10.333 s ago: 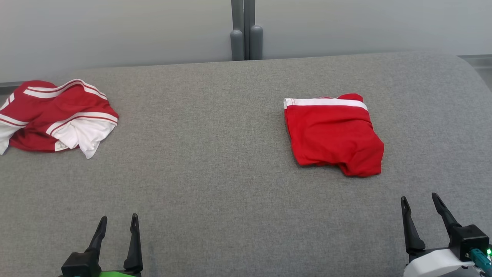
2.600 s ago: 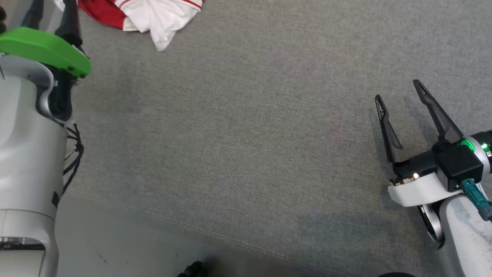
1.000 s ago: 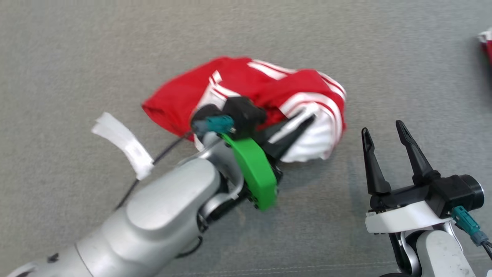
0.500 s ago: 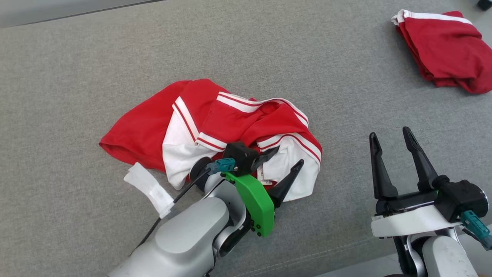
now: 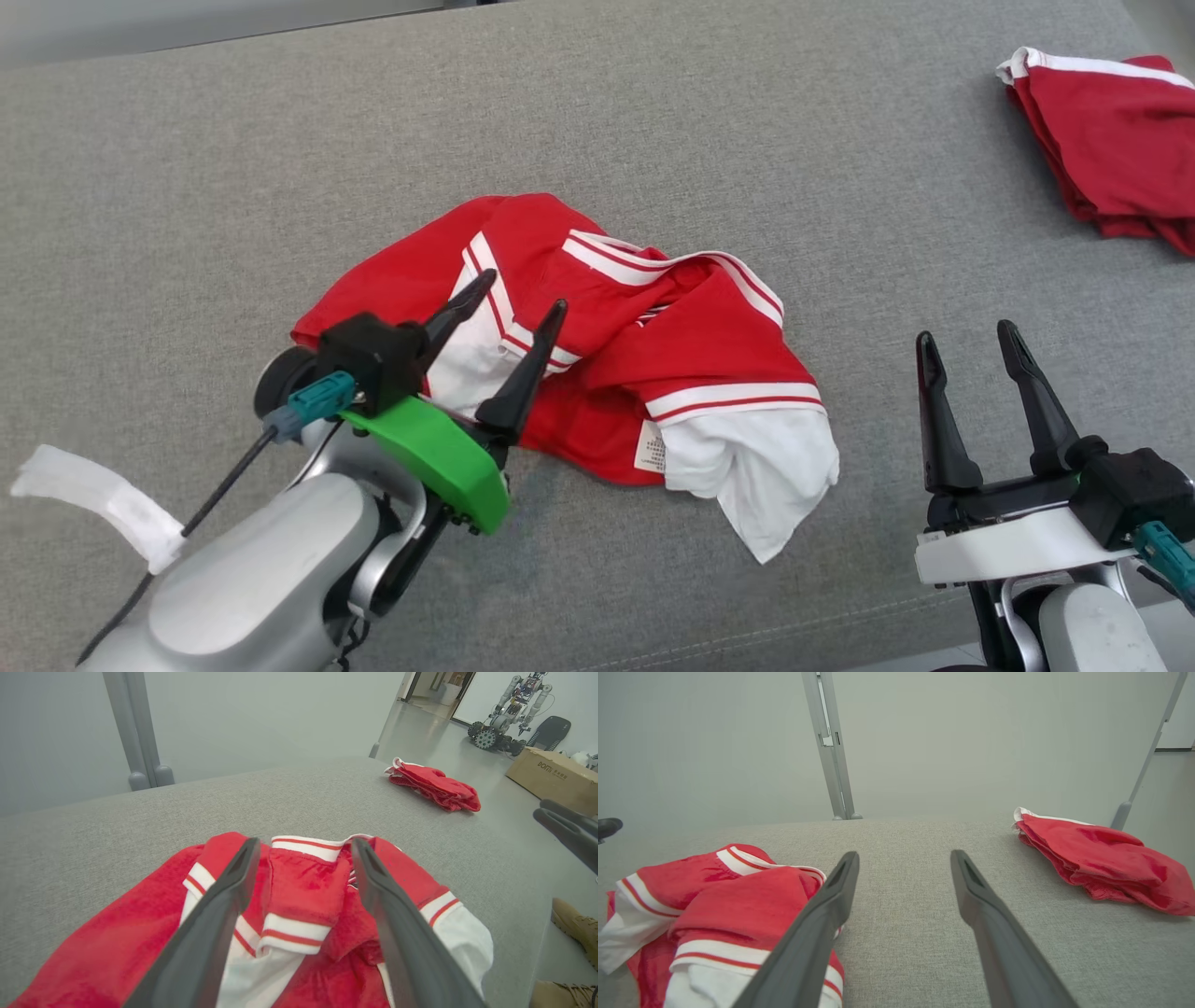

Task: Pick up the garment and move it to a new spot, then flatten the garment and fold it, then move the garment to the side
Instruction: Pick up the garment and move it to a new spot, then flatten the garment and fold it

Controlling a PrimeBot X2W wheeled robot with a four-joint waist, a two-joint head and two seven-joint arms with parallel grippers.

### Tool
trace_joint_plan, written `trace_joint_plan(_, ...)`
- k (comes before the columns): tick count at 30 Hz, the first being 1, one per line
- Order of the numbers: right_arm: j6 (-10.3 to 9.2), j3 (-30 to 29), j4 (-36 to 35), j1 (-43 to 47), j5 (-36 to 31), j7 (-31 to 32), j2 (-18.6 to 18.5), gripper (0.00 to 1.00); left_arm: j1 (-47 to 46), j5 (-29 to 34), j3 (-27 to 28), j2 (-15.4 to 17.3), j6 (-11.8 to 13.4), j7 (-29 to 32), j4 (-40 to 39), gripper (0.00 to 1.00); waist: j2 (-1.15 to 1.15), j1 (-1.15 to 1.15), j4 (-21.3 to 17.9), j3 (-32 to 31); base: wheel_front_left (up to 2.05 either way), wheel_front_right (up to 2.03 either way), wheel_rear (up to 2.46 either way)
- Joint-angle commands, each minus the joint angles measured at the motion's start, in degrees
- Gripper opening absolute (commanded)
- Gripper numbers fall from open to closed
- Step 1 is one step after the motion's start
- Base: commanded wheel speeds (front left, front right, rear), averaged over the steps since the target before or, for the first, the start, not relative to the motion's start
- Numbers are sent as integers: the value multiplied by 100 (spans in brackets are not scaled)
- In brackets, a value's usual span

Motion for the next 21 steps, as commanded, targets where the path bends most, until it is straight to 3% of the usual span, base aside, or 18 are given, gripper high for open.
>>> trace_joint_plan(1, -8, 11, 3, 44, 1, -2, -4, 100, 85, -39, 28, 54, 49, 35, -32, 100, 0, 0, 7, -9, 0, 0, 0)
trace_joint_plan(10, -8, 127, 38, -63, 13, -2, -4, 100, -173, -86, -295, 325, -200, 850, 2, 100, 0, 0, -141, 7, 0, 0, 0)
trace_joint_plan(18, -8, 151, 76, -21, 136, -2, -3, 100, -282, -160, -284, 164, -283, 853, 612, 100, 0, 0, -397, 5, 0, 0, 0)
trace_joint_plan(21, -8, 136, 85, 37, 177, -2, -3, 100, -192, -193, -303, 137, -334, 810, 724, 40, 0, 0, -454, -17, 0, 0, 0)
